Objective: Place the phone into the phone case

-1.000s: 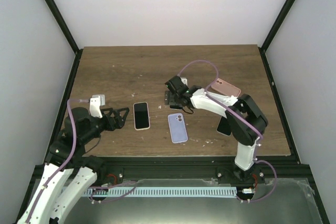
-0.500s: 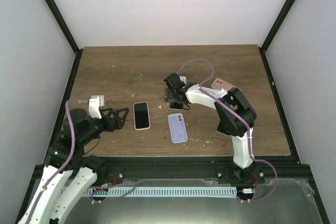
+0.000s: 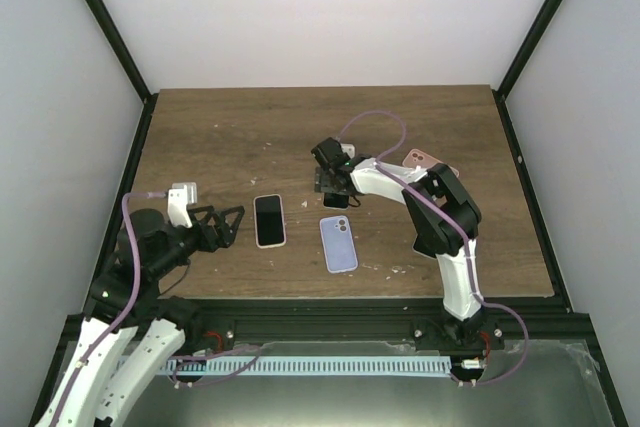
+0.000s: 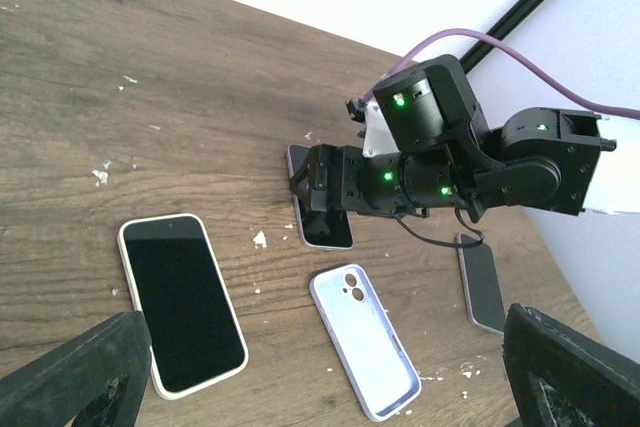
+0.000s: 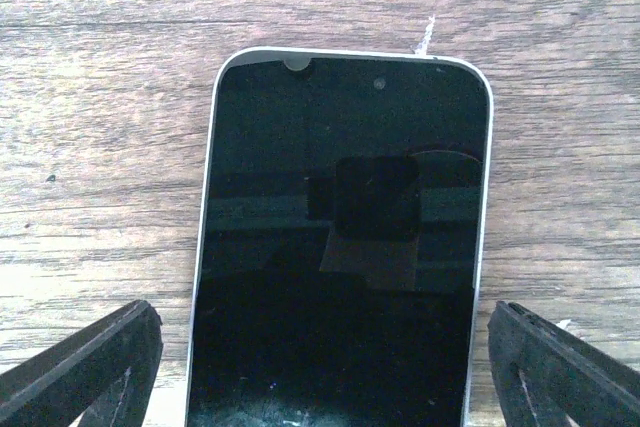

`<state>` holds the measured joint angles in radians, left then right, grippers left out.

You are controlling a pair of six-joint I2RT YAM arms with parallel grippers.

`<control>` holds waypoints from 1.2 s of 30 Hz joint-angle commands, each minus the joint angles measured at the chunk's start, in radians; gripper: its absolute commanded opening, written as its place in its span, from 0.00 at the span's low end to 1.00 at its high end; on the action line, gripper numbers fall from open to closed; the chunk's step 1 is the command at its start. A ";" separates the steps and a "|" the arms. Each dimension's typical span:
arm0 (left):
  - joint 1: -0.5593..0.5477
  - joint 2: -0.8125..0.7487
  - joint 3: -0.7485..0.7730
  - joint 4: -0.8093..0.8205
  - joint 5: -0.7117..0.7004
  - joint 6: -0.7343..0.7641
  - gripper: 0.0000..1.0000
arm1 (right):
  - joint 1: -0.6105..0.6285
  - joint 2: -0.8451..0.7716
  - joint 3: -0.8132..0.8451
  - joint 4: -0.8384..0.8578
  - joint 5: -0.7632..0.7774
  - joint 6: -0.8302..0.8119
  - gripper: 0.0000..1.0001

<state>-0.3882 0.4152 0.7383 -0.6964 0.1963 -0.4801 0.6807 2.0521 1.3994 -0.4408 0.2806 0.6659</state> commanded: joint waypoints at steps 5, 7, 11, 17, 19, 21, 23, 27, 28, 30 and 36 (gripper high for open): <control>-0.003 0.005 -0.004 0.011 0.018 0.003 0.97 | -0.012 0.048 0.027 0.004 0.004 -0.015 0.88; -0.003 0.007 -0.003 0.011 0.018 0.004 0.98 | -0.012 0.050 0.029 0.004 0.007 -0.018 0.87; -0.003 0.003 -0.005 0.009 0.015 0.002 0.97 | -0.013 0.057 0.036 0.000 0.011 -0.021 0.87; -0.003 -0.012 -0.007 0.009 0.008 -0.002 0.97 | -0.013 0.053 0.036 0.012 -0.006 -0.028 0.82; -0.003 -0.012 -0.006 0.008 0.008 -0.002 0.98 | -0.013 0.044 0.036 0.018 -0.014 -0.032 0.80; -0.003 -0.013 -0.007 0.009 0.008 -0.003 0.97 | -0.013 0.036 0.036 0.022 -0.017 -0.037 0.79; -0.003 -0.016 -0.007 0.008 0.006 -0.003 0.97 | -0.014 0.029 0.033 0.028 -0.019 -0.044 0.77; -0.003 -0.017 -0.008 0.009 0.005 -0.005 0.98 | -0.013 0.026 0.032 0.025 -0.014 -0.054 0.75; -0.003 -0.016 -0.007 0.009 0.007 -0.005 0.98 | -0.013 0.028 0.032 0.022 -0.010 -0.056 0.75; -0.003 -0.014 -0.006 0.008 0.010 -0.003 0.97 | -0.013 0.029 0.034 0.014 0.000 -0.061 0.74; -0.003 -0.002 -0.004 0.008 0.017 0.000 0.97 | -0.013 0.026 0.043 0.001 0.019 -0.095 0.71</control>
<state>-0.3882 0.4091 0.7383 -0.6964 0.2035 -0.4801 0.6704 2.0785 1.4151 -0.4061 0.2775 0.6060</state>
